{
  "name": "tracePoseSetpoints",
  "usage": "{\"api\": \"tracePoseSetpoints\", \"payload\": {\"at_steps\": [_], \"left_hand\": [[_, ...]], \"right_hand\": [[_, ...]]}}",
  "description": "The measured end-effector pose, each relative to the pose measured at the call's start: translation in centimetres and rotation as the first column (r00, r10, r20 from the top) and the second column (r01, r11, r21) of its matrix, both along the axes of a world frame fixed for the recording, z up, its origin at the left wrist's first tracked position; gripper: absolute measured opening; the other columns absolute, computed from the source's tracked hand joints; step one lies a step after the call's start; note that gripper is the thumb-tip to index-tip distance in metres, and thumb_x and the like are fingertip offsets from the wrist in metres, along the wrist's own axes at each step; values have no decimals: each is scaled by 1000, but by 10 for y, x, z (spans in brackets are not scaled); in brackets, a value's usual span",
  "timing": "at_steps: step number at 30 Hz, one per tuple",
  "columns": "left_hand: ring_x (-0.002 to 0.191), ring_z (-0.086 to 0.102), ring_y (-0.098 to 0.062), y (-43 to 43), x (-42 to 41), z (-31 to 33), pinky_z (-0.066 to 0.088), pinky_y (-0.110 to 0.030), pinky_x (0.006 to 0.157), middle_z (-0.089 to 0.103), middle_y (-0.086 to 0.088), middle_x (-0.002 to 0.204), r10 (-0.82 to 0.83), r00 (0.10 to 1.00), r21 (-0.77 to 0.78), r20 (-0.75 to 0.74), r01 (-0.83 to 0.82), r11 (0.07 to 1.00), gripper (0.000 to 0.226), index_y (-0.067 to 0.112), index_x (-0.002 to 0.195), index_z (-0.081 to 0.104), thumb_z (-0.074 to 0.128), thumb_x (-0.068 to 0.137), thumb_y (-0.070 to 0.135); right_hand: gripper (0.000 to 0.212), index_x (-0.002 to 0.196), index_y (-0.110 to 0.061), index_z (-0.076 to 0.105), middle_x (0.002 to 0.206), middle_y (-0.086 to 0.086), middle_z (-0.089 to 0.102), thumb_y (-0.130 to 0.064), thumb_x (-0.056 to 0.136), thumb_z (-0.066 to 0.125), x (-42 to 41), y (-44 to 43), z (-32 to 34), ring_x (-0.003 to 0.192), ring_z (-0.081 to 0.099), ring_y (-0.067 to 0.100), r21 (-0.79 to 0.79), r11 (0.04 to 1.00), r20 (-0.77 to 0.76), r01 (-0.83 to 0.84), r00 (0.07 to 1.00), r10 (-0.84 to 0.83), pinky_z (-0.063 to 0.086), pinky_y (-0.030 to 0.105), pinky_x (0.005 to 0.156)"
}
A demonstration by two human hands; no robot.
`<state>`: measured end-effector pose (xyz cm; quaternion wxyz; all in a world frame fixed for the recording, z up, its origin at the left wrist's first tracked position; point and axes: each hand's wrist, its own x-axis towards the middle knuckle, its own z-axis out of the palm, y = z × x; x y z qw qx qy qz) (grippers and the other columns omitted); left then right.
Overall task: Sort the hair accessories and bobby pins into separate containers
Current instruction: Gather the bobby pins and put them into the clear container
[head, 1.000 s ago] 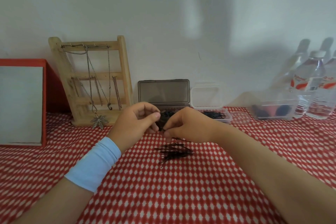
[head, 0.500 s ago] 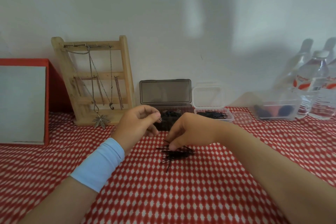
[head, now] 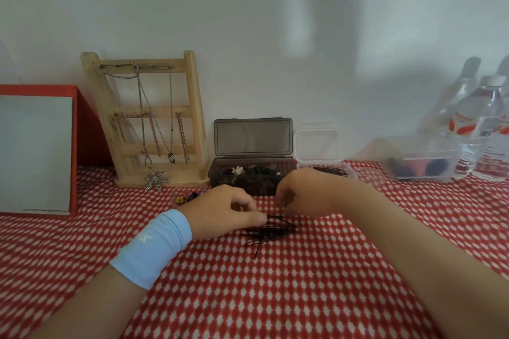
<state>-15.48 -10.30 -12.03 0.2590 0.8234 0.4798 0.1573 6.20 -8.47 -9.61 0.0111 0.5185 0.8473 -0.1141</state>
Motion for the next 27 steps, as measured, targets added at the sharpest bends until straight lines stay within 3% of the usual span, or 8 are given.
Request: {"api": "tracePoseSetpoints", "payload": {"at_steps": [2,5,7,9,12,19,24,27], "left_hand": [[99,57,2,0,0,0,47,-34,99,59,20,104,6,998,25,-56,-4,1000,21,38,93,72,70,81,54],[121,40,-1,-4,5,0,41,-35,108,40,22,129,-33,946,-14,-321,30,999,76,40,130,47,73,66,70],[125,35,-6,-6,11,-2,40,-35,109,37,16,134,-10,891,33,-454,28,999,97,35,143,34,73,63,73],[117,44,-8,-7,14,-4,45,-31,101,43,13,127,6,893,76,-451,32,997,86,32,140,43,73,68,68],[97,55,-4,-5,11,-3,49,-20,84,54,14,110,-11,938,77,-346,39,996,50,31,125,62,74,80,48],[97,56,-4,1,8,-11,46,-22,90,59,15,104,6,969,121,-249,25,992,27,34,114,72,70,87,40],[94,55,-5,-2,11,-12,47,-23,87,56,17,100,59,974,155,-220,-24,988,38,34,117,70,73,82,47],[100,53,-10,-2,7,-8,47,-25,90,51,11,108,68,948,116,-312,-33,993,53,30,126,64,75,78,49]], "right_hand": [[32,128,-28,68,127,-8,65,-24,97,61,-4,0,-6,111,61,13,-13,1000,26,-17,1000,17,49,25,95],[36,129,-31,67,128,-9,65,-18,97,59,-7,-2,-7,112,61,12,-61,997,11,-55,998,55,50,27,98],[36,129,-32,67,124,-12,66,-19,97,59,-7,-3,-4,110,60,9,-104,990,-10,-96,995,95,48,23,95],[36,131,-33,66,116,-16,65,-32,94,65,-8,-4,0,105,60,7,-159,981,-12,-111,994,111,47,23,91],[63,135,-31,58,118,-16,61,-51,79,80,-10,-6,-1,105,59,9,-181,979,63,-91,993,104,50,29,95],[34,118,-28,73,86,-22,59,-26,84,80,-12,-4,-4,77,57,-2,-68,990,15,-121,992,122,44,9,71],[32,118,-32,73,105,-14,69,-40,87,71,-14,-8,-4,92,64,6,-120,989,-17,-83,997,82,56,28,88],[49,121,-26,72,106,-7,68,-53,81,77,-27,-11,-10,93,65,12,-89,995,104,-40,993,50,57,33,90]]}}
